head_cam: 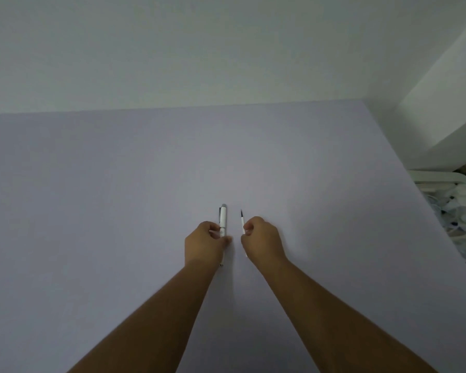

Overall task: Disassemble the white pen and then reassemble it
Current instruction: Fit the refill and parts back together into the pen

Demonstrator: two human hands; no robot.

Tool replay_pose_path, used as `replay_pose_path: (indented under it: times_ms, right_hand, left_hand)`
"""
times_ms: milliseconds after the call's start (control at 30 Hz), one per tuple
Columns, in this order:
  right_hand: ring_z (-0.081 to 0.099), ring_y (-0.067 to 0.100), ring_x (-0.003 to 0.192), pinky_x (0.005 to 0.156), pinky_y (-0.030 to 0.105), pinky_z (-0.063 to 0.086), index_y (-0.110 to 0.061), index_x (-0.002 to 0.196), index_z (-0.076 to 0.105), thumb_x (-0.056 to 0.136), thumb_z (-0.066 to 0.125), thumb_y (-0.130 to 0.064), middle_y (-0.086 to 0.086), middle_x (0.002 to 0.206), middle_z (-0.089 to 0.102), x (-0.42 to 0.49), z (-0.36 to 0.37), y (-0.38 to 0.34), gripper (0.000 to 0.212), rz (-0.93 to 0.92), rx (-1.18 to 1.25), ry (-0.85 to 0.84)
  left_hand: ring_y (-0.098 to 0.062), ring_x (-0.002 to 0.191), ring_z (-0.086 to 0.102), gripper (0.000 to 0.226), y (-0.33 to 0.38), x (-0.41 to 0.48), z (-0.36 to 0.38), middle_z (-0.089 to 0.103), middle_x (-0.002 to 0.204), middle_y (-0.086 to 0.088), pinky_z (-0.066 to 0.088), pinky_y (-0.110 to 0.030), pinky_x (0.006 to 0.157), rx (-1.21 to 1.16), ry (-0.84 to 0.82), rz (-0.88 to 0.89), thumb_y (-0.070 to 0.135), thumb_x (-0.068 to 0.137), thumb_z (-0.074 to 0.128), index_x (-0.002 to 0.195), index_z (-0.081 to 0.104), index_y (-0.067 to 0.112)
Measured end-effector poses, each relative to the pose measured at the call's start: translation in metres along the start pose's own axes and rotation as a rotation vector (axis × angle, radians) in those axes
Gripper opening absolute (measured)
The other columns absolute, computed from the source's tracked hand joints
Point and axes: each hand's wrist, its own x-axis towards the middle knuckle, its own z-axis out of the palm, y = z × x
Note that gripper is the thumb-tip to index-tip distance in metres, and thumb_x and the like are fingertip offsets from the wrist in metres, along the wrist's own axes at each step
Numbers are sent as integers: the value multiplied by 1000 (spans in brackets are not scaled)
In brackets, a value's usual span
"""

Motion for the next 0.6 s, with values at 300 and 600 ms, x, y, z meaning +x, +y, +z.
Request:
replay_pose_path:
  times_ms: [300, 600]
  right_hand:
    - [61, 28, 98, 83, 37, 53, -8, 105, 61, 85, 55, -10, 13, 107, 65, -7, 3, -3, 21, -18, 31, -6]
    - [63, 28, 96, 84, 39, 54, -9, 103, 62, 85, 55, -12, 12, 105, 67, -10, 5, -5, 19, -19, 42, -9]
  left_hand:
    - [-4, 64, 55, 28, -3, 2, 5, 62, 85, 5, 36, -14, 46, 62, 21, 9, 32, 79, 71, 103, 60, 24]
    - [1, 64, 52, 20, -6, 0, 4, 63, 85, 5, 35, -13, 50, 28, 26, 14, 27, 81, 70, 97, 61, 21]
